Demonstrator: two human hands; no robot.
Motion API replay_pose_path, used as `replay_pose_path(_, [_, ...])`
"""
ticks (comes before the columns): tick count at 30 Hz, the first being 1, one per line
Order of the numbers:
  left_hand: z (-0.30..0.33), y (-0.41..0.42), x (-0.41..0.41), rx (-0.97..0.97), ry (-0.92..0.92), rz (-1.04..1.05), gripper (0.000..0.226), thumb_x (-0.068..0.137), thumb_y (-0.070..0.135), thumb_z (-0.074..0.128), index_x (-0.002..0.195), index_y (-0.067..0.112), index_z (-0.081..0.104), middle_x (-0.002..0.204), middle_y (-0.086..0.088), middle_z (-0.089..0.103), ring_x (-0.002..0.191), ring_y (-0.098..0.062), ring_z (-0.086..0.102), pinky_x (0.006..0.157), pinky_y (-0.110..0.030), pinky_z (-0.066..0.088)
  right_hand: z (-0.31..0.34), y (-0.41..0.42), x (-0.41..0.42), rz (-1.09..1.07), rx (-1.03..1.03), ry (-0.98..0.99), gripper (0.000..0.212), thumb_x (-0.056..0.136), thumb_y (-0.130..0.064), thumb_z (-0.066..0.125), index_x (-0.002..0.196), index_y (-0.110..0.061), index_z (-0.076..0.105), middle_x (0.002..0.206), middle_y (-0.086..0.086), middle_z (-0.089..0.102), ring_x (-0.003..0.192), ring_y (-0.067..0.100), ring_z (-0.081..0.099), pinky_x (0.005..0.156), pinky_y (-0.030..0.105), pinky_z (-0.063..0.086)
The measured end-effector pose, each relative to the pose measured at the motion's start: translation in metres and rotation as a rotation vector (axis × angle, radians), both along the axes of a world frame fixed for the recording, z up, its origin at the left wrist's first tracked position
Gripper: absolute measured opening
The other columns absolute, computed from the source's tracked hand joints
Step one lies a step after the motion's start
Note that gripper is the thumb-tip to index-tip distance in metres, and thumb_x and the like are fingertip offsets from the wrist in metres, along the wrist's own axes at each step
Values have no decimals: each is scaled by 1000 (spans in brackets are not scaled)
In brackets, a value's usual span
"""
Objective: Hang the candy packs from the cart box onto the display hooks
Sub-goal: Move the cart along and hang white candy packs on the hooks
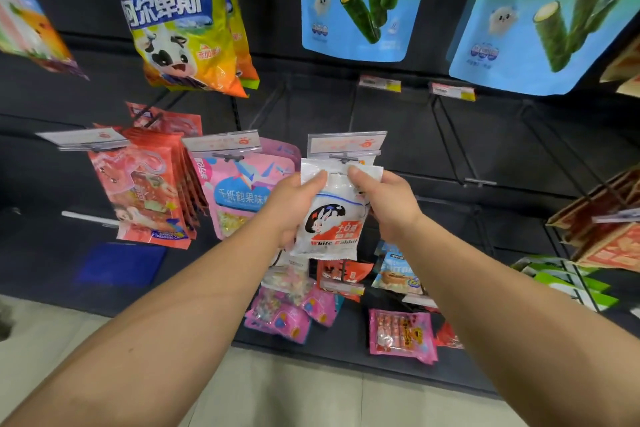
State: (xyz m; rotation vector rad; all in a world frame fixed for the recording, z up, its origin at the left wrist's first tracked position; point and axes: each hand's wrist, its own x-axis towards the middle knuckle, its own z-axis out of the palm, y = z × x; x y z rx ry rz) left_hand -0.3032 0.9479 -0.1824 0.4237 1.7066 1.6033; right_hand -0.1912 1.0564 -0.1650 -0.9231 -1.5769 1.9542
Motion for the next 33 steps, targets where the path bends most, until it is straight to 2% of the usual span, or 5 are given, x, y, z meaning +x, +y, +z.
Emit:
replay_pose_path(6, [5, 12, 1, -12, 18, 50, 13, 100, 37, 60, 103, 26, 66, 101, -9, 78, 92, -30, 76, 88, -53, 60, 5, 2, -10, -54, -6, 42, 9, 93, -19, 68, 101, -16, 71, 81, -4, 77, 68, 12, 75, 52, 23, 56])
replay_pose_path(13, [8, 17, 6, -16, 75, 73, 21, 101, 36, 58, 113, 21, 66, 100, -6, 77, 91, -26, 76, 88, -49, 60, 6, 0, -9, -103, 41, 36, 9, 94, -18, 67, 100, -13, 71, 81, -2, 76, 61, 8, 72, 47, 18, 51])
replay_pose_path(20, [10, 18, 10, -55, 132, 115, 22, 102, 37, 56, 115, 22, 64, 104, -3, 75, 94, -22, 73, 88, -44, 60, -3, 1, -16, -152, 75, -25, 5, 92, -26, 69, 89, -23, 71, 82, -3, 77, 74, 16, 75, 60, 29, 58])
replay_pose_path(25, [9, 22, 11, -134, 154, 170, 29, 100, 43, 58, 114, 18, 64, 97, 1, 72, 83, -14, 69, 65, -26, 55, -4, 6, -19, -164, 107, -78, 7, 91, -31, 69, 86, -27, 69, 90, -1, 77, 87, 22, 74, 81, 44, 61])
replay_pose_path(33, [-23, 20, 20, -324, 228, 254, 42, 91, 42, 69, 118, 11, 69, 112, -3, 72, 104, -25, 69, 92, -37, 55, -28, 3, -5, -361, 144, -304, 35, 83, -36, 76, 98, -18, 49, 90, -1, 59, 73, 15, 57, 66, 29, 47])
